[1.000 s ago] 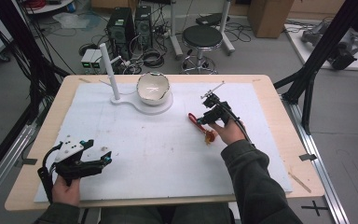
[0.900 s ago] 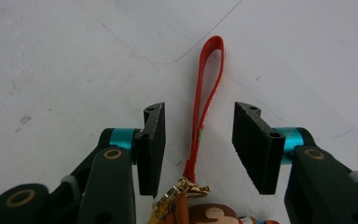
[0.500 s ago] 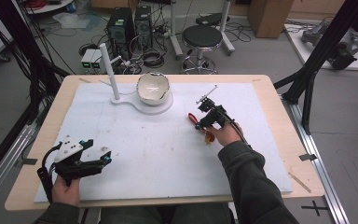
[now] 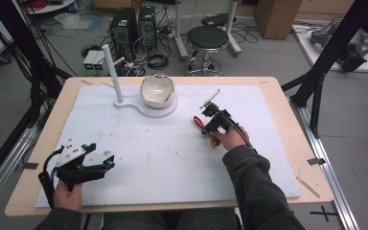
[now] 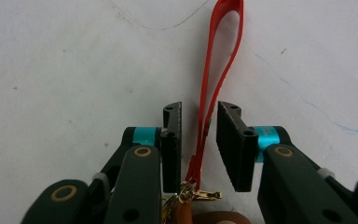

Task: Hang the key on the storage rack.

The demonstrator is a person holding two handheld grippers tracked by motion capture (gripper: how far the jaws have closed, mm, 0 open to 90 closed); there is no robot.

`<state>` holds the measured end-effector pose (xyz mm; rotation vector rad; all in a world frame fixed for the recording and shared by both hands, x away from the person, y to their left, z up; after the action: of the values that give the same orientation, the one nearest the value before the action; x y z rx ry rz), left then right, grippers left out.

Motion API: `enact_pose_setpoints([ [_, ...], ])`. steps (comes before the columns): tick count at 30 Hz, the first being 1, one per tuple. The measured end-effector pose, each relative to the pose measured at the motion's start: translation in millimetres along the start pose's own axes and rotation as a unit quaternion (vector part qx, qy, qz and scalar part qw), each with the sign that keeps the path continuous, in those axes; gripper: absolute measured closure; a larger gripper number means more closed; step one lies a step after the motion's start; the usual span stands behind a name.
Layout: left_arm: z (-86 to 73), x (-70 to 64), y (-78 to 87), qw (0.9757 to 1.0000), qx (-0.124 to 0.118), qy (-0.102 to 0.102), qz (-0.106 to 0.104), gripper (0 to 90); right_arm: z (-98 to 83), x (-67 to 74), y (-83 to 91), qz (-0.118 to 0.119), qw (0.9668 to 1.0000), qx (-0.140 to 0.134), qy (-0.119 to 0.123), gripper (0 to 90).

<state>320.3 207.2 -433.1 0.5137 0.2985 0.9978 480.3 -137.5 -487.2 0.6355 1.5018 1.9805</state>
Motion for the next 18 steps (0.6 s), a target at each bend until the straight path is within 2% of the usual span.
enact_pose_setpoints([
  [8,0.3,-0.8,-0.6,1.0000,0.000,-0.002,-0.001,20.9,-0.6,0.5,-3.4,0.000,1.0000,0.010,0.002,78.1],
  [13,0.0,-0.2,-0.3,1.0000,0.001,-0.002,0.000,21.0,-1.3,1.1,-6.7,-0.002,0.9998,0.017,-0.004,78.8],
  [18,0.0,-0.2,-0.2,1.0000,0.000,-0.001,0.001,21.0,-1.0,1.1,-7.6,-0.002,0.9998,0.018,-0.001,84.5],
])
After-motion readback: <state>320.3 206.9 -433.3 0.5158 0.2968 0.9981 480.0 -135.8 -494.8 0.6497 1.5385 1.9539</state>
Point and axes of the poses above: each handheld gripper's, and its own axes: y roughly backward along the jaws, z roughly out of its top, x roughly to its left, the point moved 9 cm from there along -y, roughly forward along the jaws, and after that the axes turned 8 degrees about x, right-handed, at the moved point
